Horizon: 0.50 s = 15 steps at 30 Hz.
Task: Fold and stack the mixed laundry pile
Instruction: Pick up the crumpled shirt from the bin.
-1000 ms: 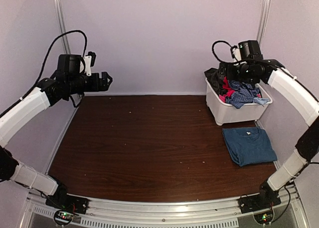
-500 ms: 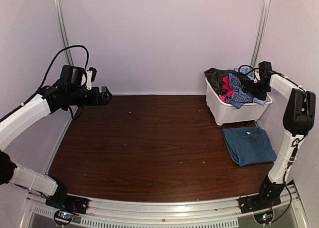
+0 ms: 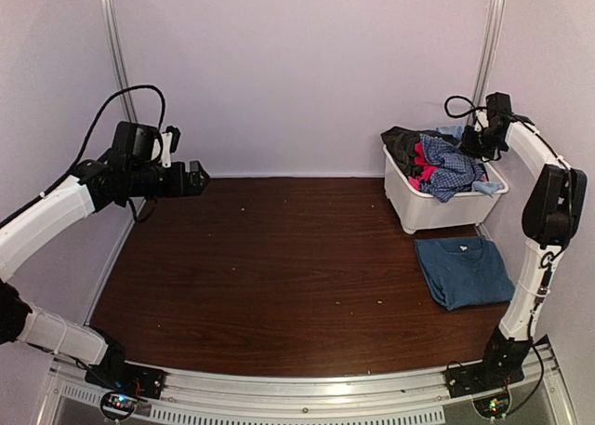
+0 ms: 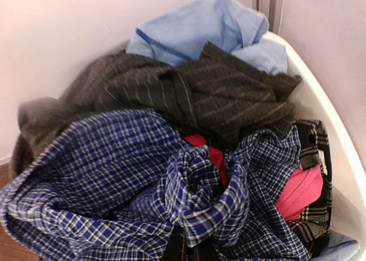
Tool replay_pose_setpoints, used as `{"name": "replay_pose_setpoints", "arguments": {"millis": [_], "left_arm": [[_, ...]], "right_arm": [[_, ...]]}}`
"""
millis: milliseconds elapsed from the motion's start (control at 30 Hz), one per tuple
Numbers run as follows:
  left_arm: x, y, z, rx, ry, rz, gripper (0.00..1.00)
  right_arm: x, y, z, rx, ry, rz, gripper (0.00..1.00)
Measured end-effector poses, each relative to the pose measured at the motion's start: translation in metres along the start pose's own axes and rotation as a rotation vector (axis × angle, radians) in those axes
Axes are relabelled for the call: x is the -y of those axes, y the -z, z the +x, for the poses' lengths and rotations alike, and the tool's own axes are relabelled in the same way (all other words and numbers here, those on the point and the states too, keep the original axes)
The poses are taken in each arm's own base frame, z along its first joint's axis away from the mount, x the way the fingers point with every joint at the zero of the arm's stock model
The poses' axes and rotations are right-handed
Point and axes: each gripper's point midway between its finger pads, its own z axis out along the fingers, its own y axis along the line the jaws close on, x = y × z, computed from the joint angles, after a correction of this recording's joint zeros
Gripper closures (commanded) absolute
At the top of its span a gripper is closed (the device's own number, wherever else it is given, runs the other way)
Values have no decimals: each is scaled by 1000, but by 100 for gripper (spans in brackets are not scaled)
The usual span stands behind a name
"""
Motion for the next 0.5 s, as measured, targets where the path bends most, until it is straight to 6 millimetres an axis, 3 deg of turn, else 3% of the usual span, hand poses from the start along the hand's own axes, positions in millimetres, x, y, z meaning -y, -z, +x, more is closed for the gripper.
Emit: {"name": "replay_pose_setpoints", "arguments": {"millis": [333,500], "left_arm": [[2,-10,6,-26,6,8,2],[3,-17,8,-36,9,16,2]], "right_arm": [[-39,62,-79,209,-3,-112,100],[-58,102,-104,307,-23,-190,100]]}}
